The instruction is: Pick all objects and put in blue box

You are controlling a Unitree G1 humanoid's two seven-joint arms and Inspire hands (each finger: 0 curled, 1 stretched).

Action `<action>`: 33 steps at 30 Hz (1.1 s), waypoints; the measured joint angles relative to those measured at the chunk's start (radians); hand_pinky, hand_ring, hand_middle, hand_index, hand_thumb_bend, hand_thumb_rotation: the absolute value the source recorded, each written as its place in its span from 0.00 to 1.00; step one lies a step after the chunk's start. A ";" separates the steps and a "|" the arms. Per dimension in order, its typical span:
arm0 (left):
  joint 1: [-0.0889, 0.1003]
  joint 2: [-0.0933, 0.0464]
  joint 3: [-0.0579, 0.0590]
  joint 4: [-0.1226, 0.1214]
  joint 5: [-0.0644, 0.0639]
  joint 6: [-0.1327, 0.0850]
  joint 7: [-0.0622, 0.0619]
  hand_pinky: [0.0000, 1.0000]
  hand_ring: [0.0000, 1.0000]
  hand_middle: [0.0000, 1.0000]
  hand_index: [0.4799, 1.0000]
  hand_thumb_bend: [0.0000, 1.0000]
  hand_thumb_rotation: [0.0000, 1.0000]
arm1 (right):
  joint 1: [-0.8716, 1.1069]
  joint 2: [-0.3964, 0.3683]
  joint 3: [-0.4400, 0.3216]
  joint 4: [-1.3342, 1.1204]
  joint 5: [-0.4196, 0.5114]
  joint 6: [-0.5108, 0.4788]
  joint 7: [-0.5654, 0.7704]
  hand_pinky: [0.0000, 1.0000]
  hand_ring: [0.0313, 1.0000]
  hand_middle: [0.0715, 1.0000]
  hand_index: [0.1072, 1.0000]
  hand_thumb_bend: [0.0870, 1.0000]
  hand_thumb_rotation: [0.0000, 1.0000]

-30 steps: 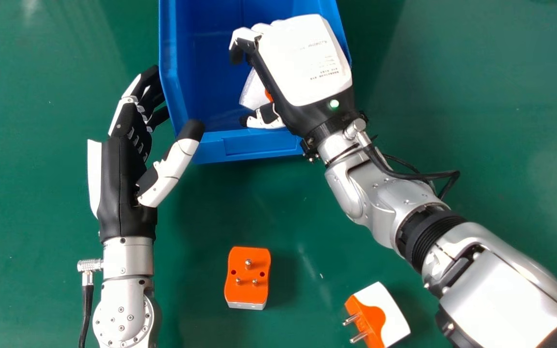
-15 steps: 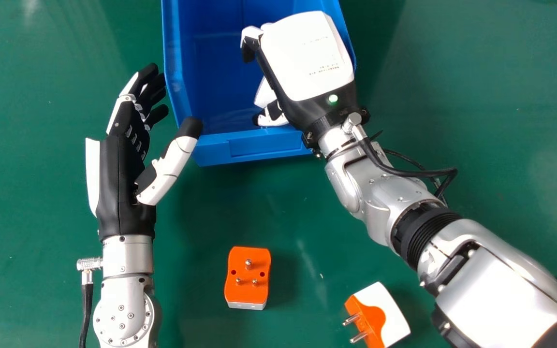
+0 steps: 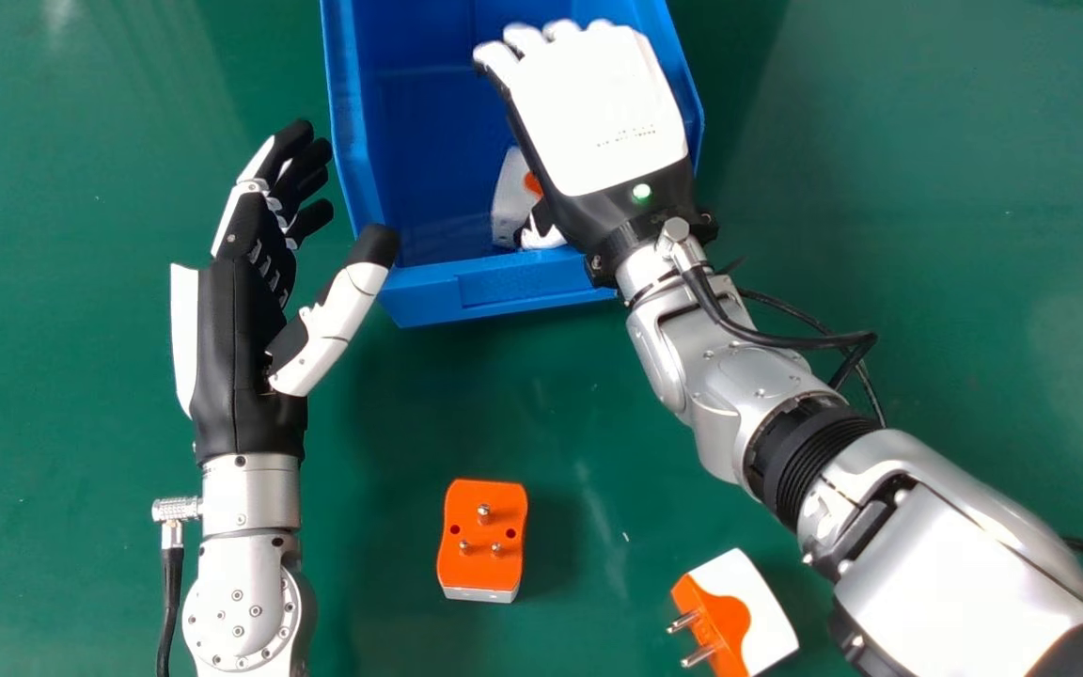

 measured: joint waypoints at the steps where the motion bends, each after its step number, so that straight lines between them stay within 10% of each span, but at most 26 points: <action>1: 0.000 0.000 0.000 0.000 0.000 0.000 -0.001 0.84 0.86 0.85 0.69 0.82 0.50 | 0.000 0.002 0.000 0.000 0.000 0.006 -0.001 0.99 0.99 0.99 0.91 0.99 0.23; 18: 0.005 -0.003 0.000 0.000 0.001 -0.002 0.006 0.83 0.86 0.84 0.68 0.81 0.50 | 0.083 -0.001 -0.065 -0.164 0.054 0.030 -0.046 1.00 1.00 1.00 0.94 0.82 0.18; 33: 0.033 -0.019 0.001 -0.016 -0.029 -0.006 -0.026 0.84 0.87 0.85 0.69 0.82 0.49 | 0.595 -0.086 -0.209 -0.989 0.149 0.079 0.166 1.00 1.00 1.00 0.99 0.71 0.35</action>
